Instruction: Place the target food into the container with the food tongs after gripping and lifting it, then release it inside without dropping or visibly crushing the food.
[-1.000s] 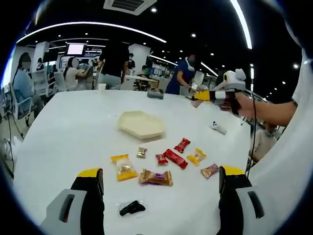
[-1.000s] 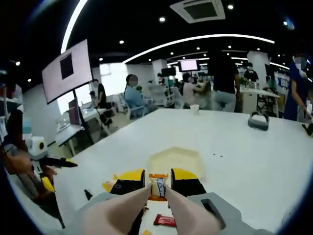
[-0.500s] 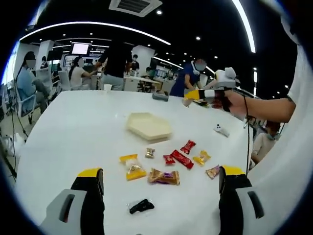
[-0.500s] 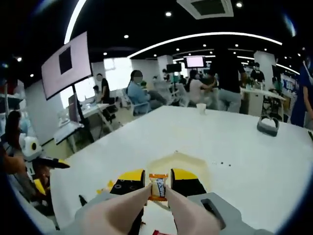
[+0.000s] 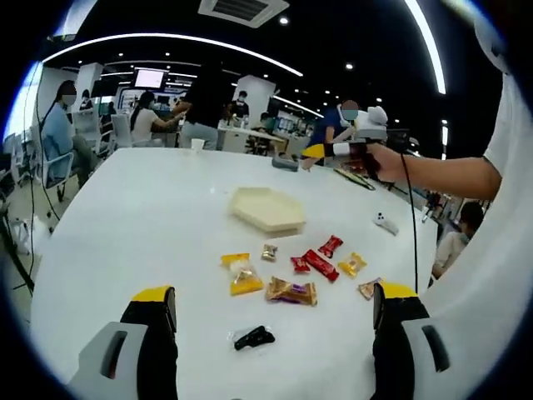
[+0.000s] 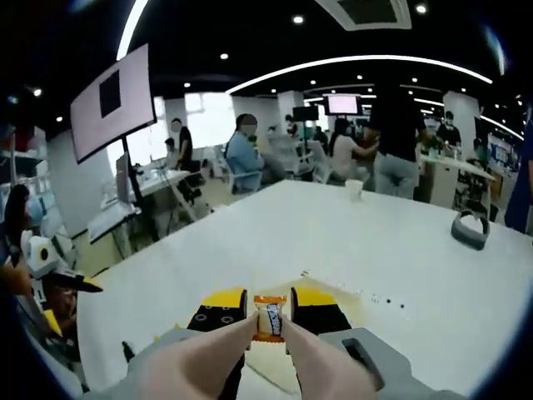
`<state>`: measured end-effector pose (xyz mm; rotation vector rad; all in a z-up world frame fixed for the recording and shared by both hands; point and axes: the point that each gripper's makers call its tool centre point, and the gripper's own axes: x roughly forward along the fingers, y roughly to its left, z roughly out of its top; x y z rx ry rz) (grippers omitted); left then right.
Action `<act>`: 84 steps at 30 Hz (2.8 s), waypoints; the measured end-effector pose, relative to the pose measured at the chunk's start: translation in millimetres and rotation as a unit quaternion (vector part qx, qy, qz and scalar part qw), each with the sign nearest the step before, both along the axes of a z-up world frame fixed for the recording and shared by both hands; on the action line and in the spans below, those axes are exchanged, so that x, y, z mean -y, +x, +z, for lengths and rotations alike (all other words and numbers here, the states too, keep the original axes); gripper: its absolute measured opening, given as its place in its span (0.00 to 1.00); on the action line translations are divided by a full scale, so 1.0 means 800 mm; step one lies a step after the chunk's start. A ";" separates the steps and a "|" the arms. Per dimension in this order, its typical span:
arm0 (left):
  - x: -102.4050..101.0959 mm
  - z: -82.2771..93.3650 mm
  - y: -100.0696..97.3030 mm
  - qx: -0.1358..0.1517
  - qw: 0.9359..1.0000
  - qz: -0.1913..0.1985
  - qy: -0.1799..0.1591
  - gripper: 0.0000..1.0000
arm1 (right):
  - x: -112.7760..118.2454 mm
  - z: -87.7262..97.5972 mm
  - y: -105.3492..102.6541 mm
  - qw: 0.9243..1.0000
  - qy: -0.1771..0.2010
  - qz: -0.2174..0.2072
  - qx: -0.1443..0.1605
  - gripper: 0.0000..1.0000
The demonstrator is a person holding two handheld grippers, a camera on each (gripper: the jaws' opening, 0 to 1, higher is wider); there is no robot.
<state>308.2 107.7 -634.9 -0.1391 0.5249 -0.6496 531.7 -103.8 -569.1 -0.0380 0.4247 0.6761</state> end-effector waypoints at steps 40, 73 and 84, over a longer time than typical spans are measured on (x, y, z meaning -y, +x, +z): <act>-0.026 0.005 -0.036 0.011 0.999 0.022 0.040 0.99 | -0.040 0.006 0.067 0.998 -0.039 0.039 0.005 0.20; -0.041 -0.013 -0.051 0.003 0.996 0.011 0.085 0.99 | -0.081 -0.016 0.082 0.997 -0.052 0.056 -0.017 0.20; -0.049 -0.013 -0.055 -0.004 0.996 0.024 0.087 0.99 | -0.096 -0.053 0.086 0.996 -0.056 0.063 -0.042 0.20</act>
